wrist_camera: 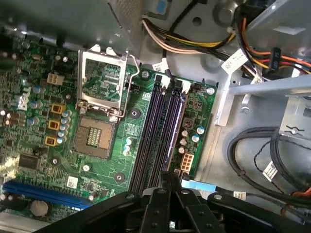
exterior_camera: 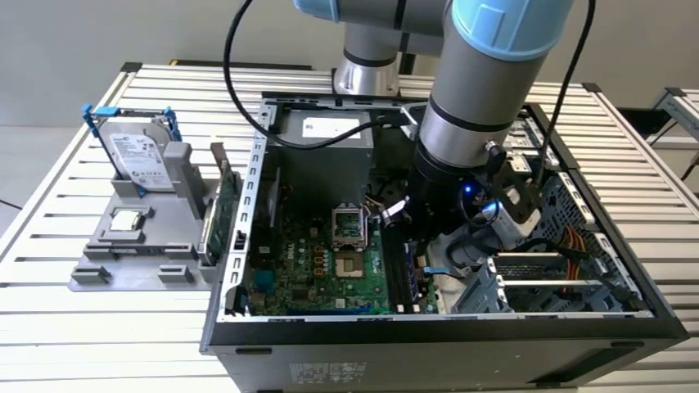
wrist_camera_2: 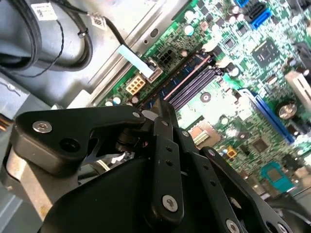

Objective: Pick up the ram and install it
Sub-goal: 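Insert the ram into the slot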

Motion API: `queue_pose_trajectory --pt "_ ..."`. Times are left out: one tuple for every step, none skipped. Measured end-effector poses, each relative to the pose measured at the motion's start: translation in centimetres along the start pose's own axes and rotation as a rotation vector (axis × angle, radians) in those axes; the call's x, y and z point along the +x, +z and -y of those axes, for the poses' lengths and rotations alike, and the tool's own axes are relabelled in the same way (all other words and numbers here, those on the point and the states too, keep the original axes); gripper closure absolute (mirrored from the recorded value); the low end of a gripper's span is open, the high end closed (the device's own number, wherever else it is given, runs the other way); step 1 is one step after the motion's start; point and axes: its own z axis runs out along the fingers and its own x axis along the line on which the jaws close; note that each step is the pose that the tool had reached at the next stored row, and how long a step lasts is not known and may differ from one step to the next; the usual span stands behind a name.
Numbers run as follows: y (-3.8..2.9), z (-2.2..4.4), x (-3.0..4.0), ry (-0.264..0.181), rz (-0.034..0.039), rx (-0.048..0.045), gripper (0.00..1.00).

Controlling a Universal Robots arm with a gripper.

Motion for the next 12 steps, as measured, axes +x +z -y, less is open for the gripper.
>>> queue_pose_trajectory --pt "0.01 0.0 0.0 -0.014 0.0007 -0.0005 1.0" --pt "0.02 0.0 0.0 -0.027 0.0013 -0.0011 1.0" --pt "0.02 0.0 0.0 -0.042 0.002 -0.0016 1.0" --pt "0.02 0.0 0.0 -0.056 0.0026 -0.0021 1.0" --pt "0.03 0.0 0.0 -0.07 0.0034 -0.0029 1.0" --pt "0.04 0.0 0.0 -0.084 0.0041 -0.0038 1.0" --pt "0.04 0.0 0.0 -0.097 0.0048 -0.0047 1.0" --pt "0.05 0.0 0.0 -0.109 0.0055 -0.0056 1.0" --pt "0.06 0.0 0.0 -0.121 0.0062 -0.0065 1.0" --pt "0.06 0.0 0.01 -0.133 0.0069 -0.0073 1.0" --pt "0.07 -0.01 0.01 -0.145 0.0075 -0.0081 1.0" --pt "0.08 -0.01 0.02 -0.157 0.0081 -0.0089 1.0"
